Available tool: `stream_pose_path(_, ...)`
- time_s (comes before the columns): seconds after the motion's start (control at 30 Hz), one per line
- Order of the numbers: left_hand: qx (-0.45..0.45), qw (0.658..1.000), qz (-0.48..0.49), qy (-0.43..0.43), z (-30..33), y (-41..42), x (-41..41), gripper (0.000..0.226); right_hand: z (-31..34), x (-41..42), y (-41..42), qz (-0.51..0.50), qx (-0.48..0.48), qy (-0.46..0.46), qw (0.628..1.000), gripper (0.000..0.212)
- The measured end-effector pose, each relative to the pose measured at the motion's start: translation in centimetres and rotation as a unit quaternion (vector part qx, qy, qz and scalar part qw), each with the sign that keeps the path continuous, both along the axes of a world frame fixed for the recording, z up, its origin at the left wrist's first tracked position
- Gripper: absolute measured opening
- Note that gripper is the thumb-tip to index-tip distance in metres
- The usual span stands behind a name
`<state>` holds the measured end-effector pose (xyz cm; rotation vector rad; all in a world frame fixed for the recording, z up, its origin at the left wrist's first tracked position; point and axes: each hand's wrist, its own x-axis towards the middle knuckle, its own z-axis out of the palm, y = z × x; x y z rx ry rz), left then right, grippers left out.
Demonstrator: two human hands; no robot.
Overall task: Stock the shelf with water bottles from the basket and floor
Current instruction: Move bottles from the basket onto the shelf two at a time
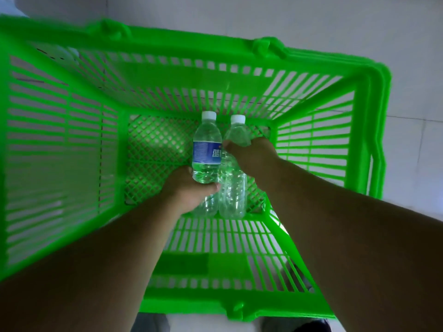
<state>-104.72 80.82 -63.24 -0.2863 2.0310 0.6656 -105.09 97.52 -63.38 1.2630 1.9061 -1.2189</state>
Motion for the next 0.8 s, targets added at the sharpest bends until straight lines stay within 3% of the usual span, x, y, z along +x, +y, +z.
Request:
stream_pose_path(0.17, 0.044, 0.998, 0.038, 0.0, 1.7, -1.1, 0.8, 0.031, 0.9, 0.9, 0.3, 0.001, 0.036, 0.033, 0.999, 0.058)
stream_pose_path(0.33, 0.066, 0.995, 0.063, 0.05, 9.9, -1.5, 1.3, 0.025, 9.0, 1.1, 0.0, 0.024, 0.052, 0.106, 0.993, 0.048)
stream_pose_path(0.63, 0.108, 0.979, 0.105, 0.134, 36.3, -2.8, 0.9, 0.03, 37.8, -0.1, 0.3, 0.08, 0.055, 0.224, 0.97, 0.042)
stream_pose_path(0.8, 0.149, 0.968, 0.068, 0.192, 53.2, -3.7, -0.1, 0.031, 56.7, 0.4, -0.3, 0.079, 0.067, 0.314, 0.944, 0.029)
